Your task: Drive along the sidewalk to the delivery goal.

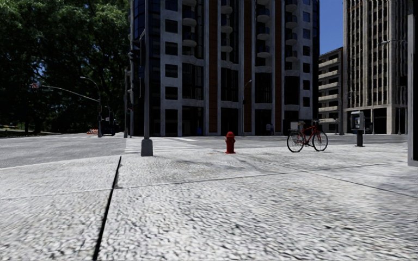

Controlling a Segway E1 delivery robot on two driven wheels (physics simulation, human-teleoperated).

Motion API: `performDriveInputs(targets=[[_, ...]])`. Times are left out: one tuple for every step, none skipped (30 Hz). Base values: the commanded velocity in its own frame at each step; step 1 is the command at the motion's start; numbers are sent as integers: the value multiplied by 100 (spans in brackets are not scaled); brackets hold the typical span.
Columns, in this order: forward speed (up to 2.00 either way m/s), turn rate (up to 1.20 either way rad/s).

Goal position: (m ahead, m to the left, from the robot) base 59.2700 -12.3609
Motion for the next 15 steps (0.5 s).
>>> performDriveInputs(targets=[[200,0],[200,0],[200,0],[200,0],[200,0],[200,0],[200,0],[200,0],[200,0],[200,0],[200,0],[200,0],[200,0],[200,0],[200,0]])
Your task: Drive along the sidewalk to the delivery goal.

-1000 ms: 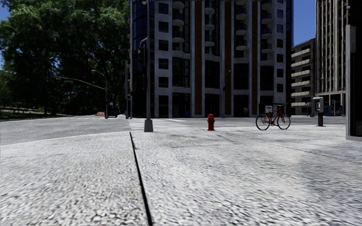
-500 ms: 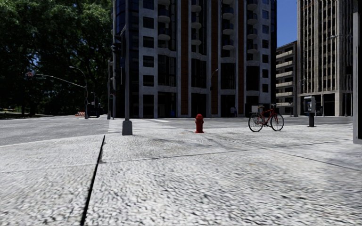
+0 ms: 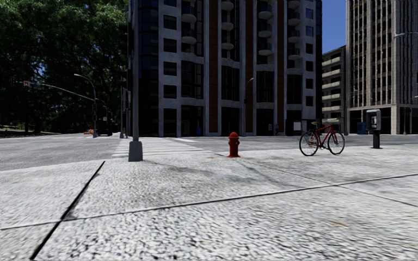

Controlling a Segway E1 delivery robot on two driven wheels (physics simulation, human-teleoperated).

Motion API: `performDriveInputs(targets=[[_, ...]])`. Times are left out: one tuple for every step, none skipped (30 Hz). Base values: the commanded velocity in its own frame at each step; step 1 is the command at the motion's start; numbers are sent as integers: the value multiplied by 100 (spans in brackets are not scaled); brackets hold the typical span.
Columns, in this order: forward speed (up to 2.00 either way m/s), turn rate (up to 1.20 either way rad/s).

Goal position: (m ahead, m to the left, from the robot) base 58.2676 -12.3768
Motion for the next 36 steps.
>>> performDriveInputs(targets=[[200,0],[200,0],[200,0],[200,0],[200,0],[200,0],[200,0],[200,0],[200,0],[200,0],[200,0],[200,0],[200,0],[200,0],[200,0],[200,0],[200,0],[200,0],[200,0],[200,0],[200,0],[200,0],[200,0],[200,0],[200,0],[200,0],[200,0],[200,0],[200,0],[200,0],[200,5],[200,5],[200,12],[200,15],[200,18],[200,18]])
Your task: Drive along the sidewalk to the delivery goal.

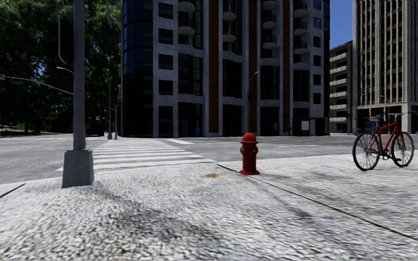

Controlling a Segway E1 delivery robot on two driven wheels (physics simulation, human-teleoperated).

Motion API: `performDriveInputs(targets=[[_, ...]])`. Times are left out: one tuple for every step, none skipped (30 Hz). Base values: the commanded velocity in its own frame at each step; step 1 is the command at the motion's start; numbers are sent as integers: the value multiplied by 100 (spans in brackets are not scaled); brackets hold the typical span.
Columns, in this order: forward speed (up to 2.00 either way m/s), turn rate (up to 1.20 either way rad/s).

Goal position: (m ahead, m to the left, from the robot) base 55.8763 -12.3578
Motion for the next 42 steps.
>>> performDriveInputs(targets=[[200,22],[200,22],[200,22],[200,22],[200,22],[200,25],[200,27],[200,27],[200,32],[200,34],[200,34],[200,34],[200,34],[200,34],[200,34],[200,34],[200,36],[200,38],[200,39],[200,39],[200,39],[200,39],[200,39],[200,39],[200,39],[200,39],[200,39],[200,39],[200,39],[200,39],[200,39],[200,39],[200,39],[200,39],[200,39],[200,39],[200,39],[200,39],[200,39],[200,39],[200,39],[200,30]])
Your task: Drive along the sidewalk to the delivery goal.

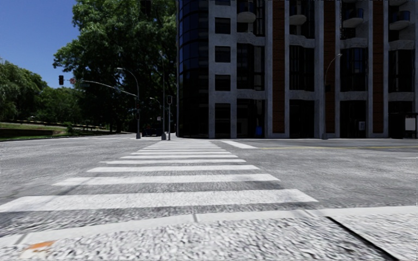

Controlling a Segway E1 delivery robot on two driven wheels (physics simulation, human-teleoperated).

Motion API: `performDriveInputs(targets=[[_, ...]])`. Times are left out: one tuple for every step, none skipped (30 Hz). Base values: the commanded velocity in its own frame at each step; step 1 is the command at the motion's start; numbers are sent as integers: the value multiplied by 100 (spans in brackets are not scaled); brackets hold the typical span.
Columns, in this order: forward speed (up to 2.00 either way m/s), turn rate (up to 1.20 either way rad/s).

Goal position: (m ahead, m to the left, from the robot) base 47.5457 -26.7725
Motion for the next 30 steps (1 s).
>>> performDriveInputs(targets=[[200,30],[200,16],[200,12],[200,0],[200,0],[200,0],[200,0],[200,0],[200,0],[200,0],[200,0],[200,0],[200,0],[200,0],[200,0],[200,0],[200,0],[200,0],[200,0],[200,0],[200,0],[200,0],[196,3],[196,3],[185,11],[170,13],[159,13],[159,13],[156,14],[154,14]])
